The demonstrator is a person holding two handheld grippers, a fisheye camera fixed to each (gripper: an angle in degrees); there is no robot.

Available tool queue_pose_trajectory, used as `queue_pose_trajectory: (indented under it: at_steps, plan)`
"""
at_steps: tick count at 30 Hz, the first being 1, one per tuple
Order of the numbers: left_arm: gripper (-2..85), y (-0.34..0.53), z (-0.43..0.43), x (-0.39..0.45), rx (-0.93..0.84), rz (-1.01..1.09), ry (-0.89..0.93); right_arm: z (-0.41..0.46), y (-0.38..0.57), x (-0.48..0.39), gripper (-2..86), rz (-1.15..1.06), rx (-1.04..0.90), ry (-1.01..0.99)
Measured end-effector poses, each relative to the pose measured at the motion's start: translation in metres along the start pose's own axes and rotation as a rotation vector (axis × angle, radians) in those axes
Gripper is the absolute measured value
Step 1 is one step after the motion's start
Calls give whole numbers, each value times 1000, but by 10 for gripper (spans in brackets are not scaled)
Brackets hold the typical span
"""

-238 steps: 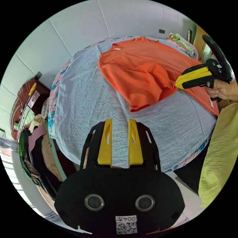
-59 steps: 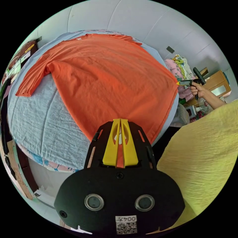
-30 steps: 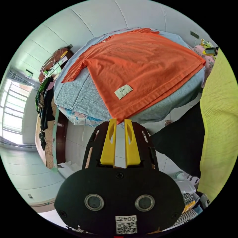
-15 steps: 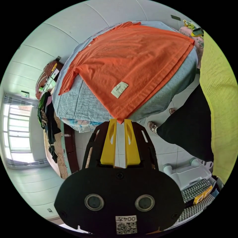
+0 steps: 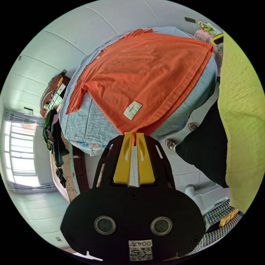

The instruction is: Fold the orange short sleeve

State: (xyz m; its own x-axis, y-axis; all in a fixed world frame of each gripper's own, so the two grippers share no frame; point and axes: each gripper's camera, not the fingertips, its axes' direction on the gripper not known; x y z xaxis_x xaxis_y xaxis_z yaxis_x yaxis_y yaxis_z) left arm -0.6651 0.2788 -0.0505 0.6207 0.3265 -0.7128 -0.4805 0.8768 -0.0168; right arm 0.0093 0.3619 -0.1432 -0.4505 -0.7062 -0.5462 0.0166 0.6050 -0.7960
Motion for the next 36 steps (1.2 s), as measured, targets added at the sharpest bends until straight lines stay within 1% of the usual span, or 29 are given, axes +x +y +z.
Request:
queue_pose_trajectory:
  at_steps: [2,6,9,11,14,17,23,36]
  plan:
    - [13,1,-2,-2,3,-19,11,13,4,-27,74,-115,-11,91]
    - [8,2,-5,-8,1,-42,35,31,5,-60,79,-232,-17,185]
    - [6,7,-8,-20,6,-94,66,48,5,-84,80,-337,-19,300]
    - [5,12,-10,-30,11,-140,101,63,9,-103,81,-466,-23,426]
    - [4,16,-13,-41,20,-182,126,80,14,-122,78,-617,-18,542]
    - [4,19,-17,-48,24,-201,138,93,13,-130,70,-716,-22,614]
    - [4,24,-22,-62,31,-228,155,110,15,-144,77,-878,-34,673]
    - [4,32,-28,-96,47,-295,192,126,14,-169,66,-1038,53,754]
